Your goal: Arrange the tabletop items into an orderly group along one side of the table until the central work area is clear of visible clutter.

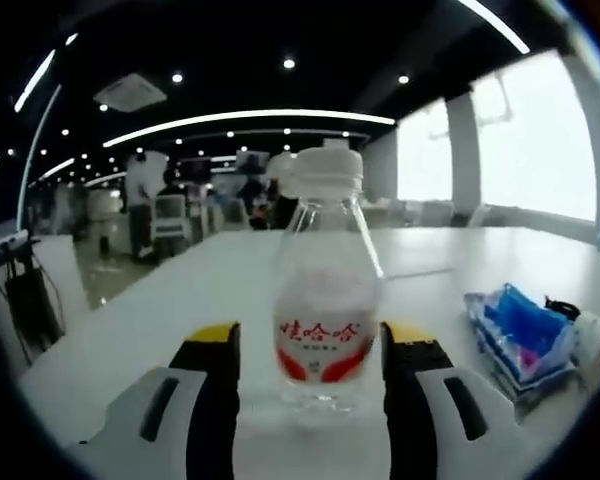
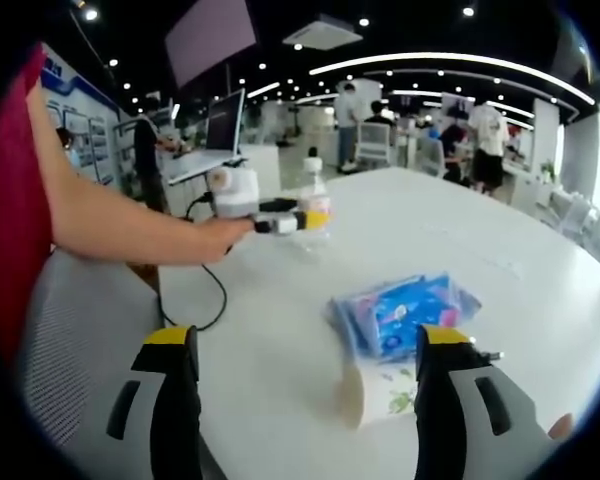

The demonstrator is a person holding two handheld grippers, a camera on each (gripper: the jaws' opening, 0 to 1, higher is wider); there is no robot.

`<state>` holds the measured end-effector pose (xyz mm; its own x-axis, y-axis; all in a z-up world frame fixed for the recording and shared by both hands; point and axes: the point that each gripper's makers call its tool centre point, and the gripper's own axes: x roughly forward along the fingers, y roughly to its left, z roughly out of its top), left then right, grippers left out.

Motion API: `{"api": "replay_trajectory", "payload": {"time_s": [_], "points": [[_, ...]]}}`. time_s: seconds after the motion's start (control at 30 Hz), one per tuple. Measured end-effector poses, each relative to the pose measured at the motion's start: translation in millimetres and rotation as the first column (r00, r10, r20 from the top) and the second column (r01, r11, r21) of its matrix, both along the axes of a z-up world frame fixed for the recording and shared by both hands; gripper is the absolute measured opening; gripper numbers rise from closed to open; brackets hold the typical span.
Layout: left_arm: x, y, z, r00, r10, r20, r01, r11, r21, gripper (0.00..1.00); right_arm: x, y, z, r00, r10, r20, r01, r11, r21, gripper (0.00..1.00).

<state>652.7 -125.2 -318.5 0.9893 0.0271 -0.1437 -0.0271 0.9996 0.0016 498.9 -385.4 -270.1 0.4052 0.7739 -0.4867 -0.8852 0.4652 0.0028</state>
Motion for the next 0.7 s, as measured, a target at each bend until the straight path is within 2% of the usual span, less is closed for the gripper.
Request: {"api": "replay_trajectory", "payload": {"time_s": [0.17, 0.3, 0.47, 0.7], "points": [[0.1, -9, -0.3, 0.999, -0.035, -0.019, 0.035, 0.999, 0.001, 0.36, -1, -1, 0.6, 1.000, -0.001, 0.002, 0.001, 1.000, -0.001, 0.88], [-2.7, -9, 1.2, 1.000, -0.017, -0.022, 0.017, 1.000, 0.008, 0.35, -1, 0, 1.2, 1.000, 0.000, 0.003, 0.000, 1.000, 0.002, 0.88], [-7.3, -11, 3.4, 0.999, 0.043, -0.031, -0.043, 0.999, 0.015, 0.34, -2, 0, -0.2, 1.000, 0.002, 0.000, -0.002, 1.000, -0.001, 0.88], [-3.5, -7, 3.2, 0.996, 0.082, -0.032, -0.081, 0.997, 0.015, 0.34, -2, 1, 1.1, 1.000, 0.005, 0.003, -0.005, 1.000, 0.002, 0.88]]}}
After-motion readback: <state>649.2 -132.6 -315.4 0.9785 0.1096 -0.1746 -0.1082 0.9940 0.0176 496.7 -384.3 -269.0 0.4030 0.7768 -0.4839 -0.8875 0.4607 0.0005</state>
